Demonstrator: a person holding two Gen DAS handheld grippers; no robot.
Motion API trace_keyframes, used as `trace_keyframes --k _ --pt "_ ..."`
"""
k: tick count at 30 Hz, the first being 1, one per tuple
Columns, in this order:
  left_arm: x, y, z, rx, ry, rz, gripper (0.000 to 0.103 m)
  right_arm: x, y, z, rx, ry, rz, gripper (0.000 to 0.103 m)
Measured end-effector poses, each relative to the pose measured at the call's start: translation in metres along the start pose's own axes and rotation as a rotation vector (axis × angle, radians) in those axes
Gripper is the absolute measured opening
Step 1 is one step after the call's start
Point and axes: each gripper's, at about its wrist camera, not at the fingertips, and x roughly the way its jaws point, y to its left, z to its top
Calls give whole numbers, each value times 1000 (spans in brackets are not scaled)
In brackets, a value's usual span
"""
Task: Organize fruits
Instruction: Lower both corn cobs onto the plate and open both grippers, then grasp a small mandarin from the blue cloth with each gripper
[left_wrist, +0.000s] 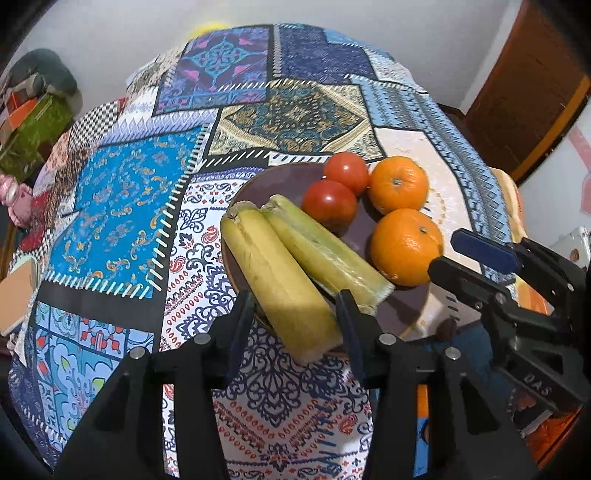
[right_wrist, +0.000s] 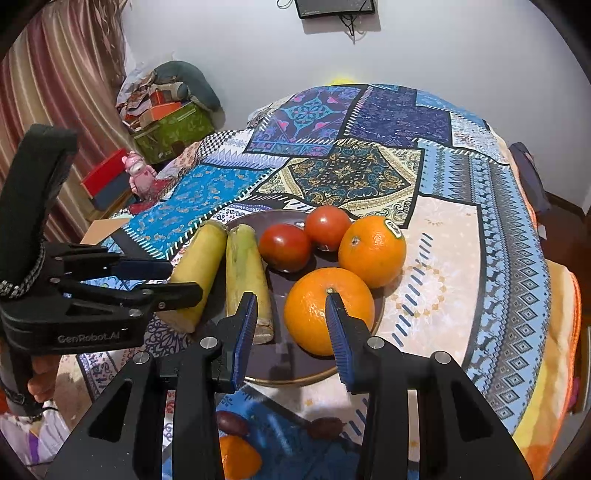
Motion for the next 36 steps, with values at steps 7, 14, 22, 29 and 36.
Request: trace_keyframes --k 7,14,22,29,36 --pt "-39 -6 -15 35 -71 -6 50 -26 4 -8 8 -24 -28 36" --pt "-65 -6 -43 37 -105 -35 55 -51 11 -27 12 -30 -61 36" --pt "-72 -12 -86 62 -92 -59 55 -60 22 -69 53 12 -66 36" --pt "-72 -16 -118 60 -72 -72 56 -55 33 -101 104 65 -37 36" --pt "-69 -18 -135 71 -53 -75 59 -46 41 -116 121 107 -21 36"
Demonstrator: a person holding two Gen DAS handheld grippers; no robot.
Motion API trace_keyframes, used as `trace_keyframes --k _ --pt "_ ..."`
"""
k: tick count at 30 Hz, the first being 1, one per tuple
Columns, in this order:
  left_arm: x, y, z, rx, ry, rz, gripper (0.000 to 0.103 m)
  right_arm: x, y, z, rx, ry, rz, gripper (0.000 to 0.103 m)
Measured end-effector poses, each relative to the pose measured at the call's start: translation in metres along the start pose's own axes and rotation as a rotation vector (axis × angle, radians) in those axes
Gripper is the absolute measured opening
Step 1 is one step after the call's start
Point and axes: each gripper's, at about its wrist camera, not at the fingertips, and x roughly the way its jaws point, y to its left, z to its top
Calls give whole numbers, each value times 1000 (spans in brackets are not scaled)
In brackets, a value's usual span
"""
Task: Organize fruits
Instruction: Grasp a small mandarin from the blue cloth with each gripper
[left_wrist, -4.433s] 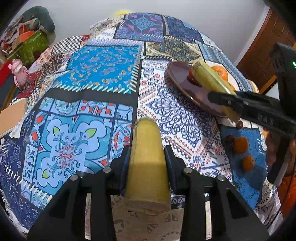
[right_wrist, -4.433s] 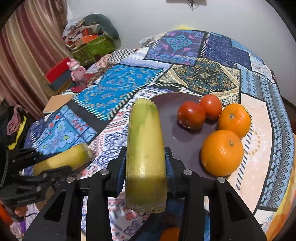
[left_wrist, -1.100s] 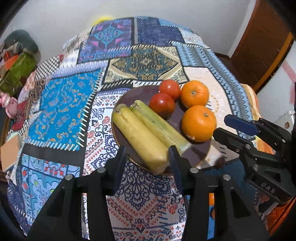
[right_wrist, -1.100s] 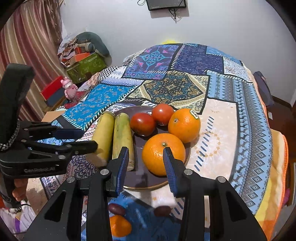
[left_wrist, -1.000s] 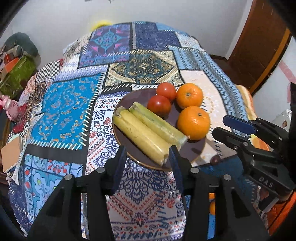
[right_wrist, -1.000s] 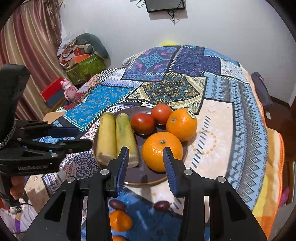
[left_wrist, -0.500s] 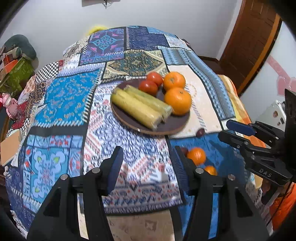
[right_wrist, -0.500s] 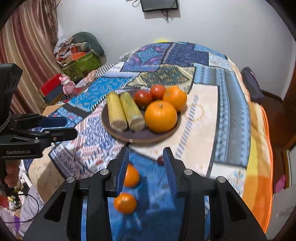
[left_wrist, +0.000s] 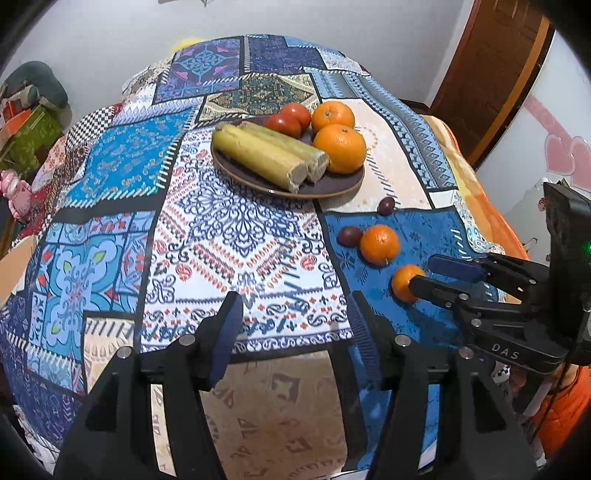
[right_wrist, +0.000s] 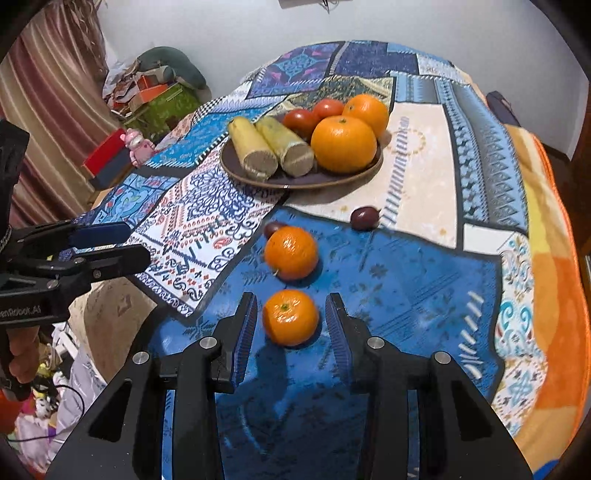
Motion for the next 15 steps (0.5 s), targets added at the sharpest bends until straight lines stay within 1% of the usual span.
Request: trace_keyframes --k 3,6,9,12,15 --pt "4 1 -4 -12 14 -5 62 7 4 -3 -4 14 -1 39" --pt "11 -1 -6 -7 39 -1 63 12 4 -6 -7 31 -3 39" --pt "15 -5 -7 3 48 9 63 19 0 -8 3 52 8 37" --pt "18 -9 -4 5 51 -1 63 18 -4 -10 14 42 20 33" --pt "21 -17 2 13 52 -10 63 13 -9 -10 18 29 22 33"
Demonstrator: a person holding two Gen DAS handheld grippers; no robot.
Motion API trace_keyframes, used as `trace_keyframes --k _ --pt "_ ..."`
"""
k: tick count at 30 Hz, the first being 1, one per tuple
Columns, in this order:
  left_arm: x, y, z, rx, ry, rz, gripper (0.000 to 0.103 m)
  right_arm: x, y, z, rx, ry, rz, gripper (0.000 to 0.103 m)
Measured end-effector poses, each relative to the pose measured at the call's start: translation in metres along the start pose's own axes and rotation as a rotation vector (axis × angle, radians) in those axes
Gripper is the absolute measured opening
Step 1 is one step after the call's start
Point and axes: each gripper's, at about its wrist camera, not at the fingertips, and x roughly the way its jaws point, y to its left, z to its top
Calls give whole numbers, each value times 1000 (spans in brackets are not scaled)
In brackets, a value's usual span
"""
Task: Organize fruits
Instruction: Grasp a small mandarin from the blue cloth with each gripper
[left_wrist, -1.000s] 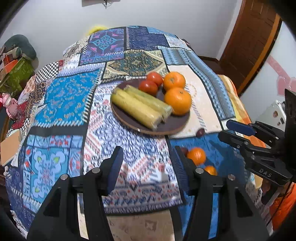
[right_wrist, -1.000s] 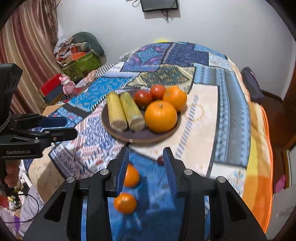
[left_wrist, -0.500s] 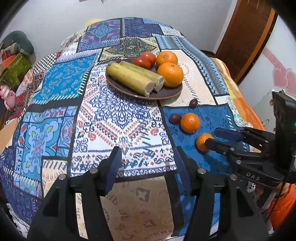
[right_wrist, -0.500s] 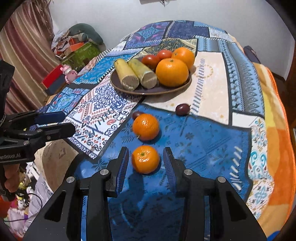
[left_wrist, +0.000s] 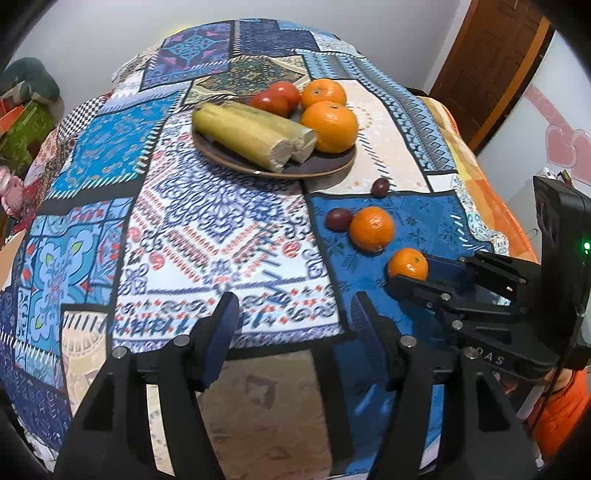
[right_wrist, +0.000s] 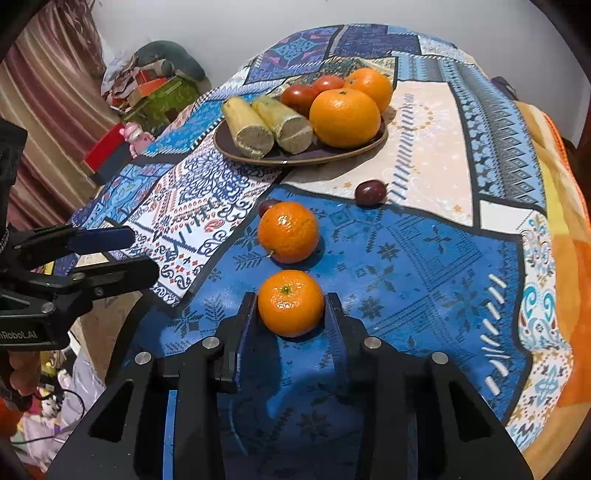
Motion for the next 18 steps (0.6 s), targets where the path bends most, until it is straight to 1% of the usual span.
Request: trace_keyframes --k 5,8,13,18 --pt "6 -18 13 18 -5 -27 63 -13 -9 1 -3 -30 -7 33" --pt "14 -28 21 22 -5 -37 63 -24 -19 3 12 -58 -30 33" --pt "40 -37 34 2 55 -73 63 -37 -39 6 45 -90 -61 33" --pt "61 -45 45 -8 83 -68 63 -42 -51 5 70 -101 -66 33"
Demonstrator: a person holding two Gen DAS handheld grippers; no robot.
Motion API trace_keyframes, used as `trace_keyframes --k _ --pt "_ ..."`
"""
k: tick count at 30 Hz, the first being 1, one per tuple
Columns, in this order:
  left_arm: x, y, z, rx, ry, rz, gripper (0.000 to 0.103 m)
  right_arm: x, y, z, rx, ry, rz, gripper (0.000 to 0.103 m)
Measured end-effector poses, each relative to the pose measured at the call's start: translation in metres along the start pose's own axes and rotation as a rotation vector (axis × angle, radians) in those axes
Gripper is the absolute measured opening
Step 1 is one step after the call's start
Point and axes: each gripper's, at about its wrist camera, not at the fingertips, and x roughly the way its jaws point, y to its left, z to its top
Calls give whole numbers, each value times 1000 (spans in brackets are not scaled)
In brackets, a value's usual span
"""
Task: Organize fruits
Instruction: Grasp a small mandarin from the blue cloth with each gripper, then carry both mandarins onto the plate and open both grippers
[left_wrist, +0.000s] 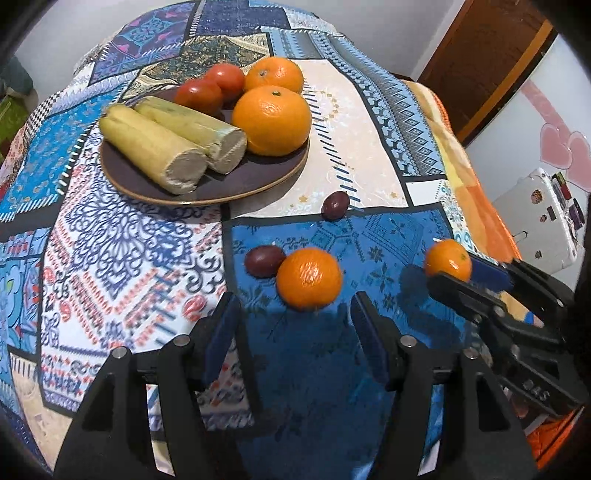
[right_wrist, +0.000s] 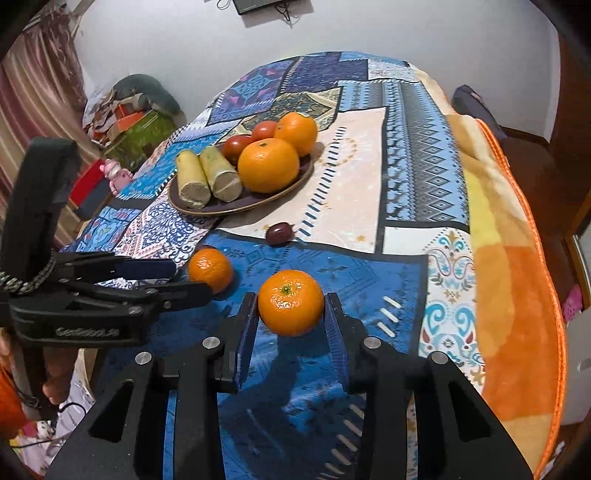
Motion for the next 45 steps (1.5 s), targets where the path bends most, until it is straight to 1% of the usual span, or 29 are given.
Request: trace_keyframes --k 4,8,9,10,13,21,28,35,45 --pt "10 -5 8 4 4 21 63 4 -4 -1 5 9 -2 33" --pt "13 -3 11 -5 9 3 61 5 -7 -1 5 10 2 33" --pt "14 -3 12 -6 8 -2 57 5 -8 -1 6 11 4 33" --pt "13 -3 12 -5 9 -2 50 6 -8 0 6 11 6 33" --pt "13 0 11 -4 19 -27 38 8 -7 1 3 12 8 33" --pt "-2 6 5 7 -15 -12 38 14 1 5 -3 13 29 33" --pt "-33 19 7 3 -89 4 38 12 12 20 -26 -19 36 33" --pt "-65 36 22 -24 -171 12 38 10 28 45 -70 -64 41 33" --pt "-94 55 54 -17 -266 46 38 17 52 87 -139 -131 41 33"
